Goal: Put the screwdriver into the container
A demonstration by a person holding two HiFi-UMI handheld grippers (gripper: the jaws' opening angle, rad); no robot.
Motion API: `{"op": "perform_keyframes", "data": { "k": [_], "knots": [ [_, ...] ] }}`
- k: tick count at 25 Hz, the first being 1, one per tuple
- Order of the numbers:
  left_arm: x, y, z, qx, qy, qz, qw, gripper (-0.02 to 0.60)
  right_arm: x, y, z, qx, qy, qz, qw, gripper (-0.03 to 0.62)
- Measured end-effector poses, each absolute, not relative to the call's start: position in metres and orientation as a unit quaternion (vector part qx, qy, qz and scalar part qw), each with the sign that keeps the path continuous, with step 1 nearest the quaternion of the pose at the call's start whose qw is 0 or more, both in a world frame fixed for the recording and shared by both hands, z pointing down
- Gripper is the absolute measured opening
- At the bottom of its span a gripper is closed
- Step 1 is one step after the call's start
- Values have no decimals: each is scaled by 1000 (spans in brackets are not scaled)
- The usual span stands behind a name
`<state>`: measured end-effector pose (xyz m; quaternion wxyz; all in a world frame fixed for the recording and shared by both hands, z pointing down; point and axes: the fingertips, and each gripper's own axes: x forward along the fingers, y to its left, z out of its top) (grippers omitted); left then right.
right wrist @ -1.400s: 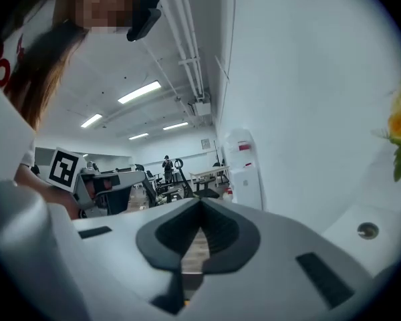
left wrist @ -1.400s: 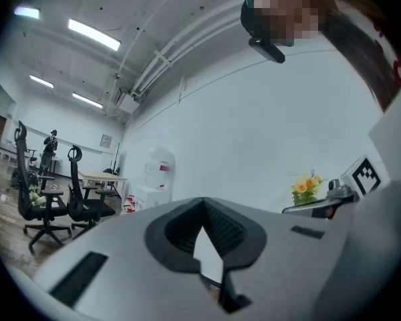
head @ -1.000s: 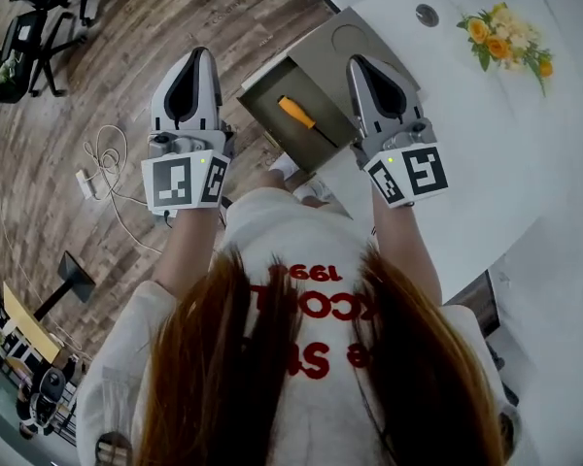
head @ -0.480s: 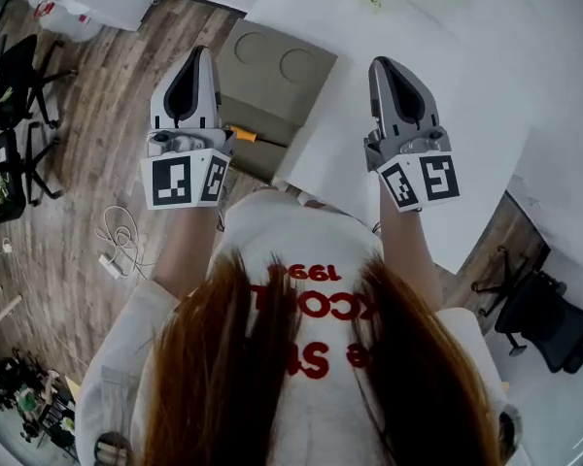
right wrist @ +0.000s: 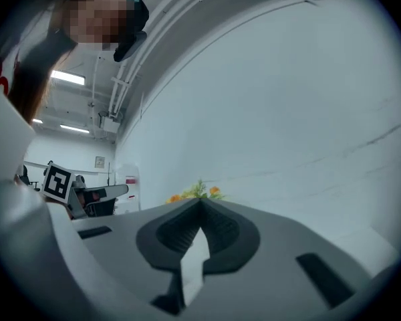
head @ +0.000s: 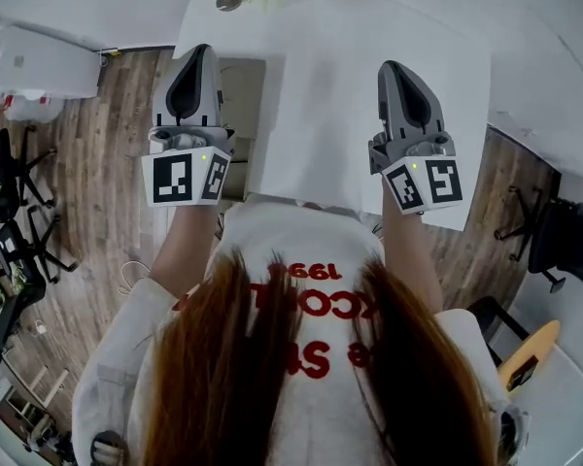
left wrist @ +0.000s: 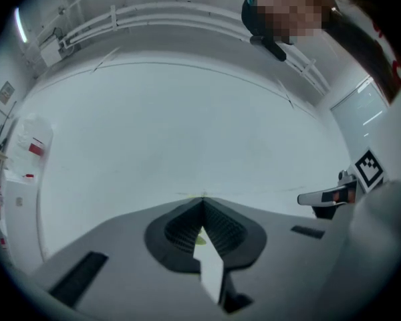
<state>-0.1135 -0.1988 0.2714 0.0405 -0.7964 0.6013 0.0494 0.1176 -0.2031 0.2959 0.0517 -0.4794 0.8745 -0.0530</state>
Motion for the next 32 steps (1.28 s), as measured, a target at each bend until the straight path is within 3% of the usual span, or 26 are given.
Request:
{"op": "perform_keyframes", "data": {
  "k": [9,32],
  "knots": [
    [-66,-208,273,-831,552,54,40,5,165,-187,296,-539,840,-37,42,3],
    [-58,-203,271,-839,540,56,41,5,171,-177,286,-555,831,-20,46,3]
  ]
}}
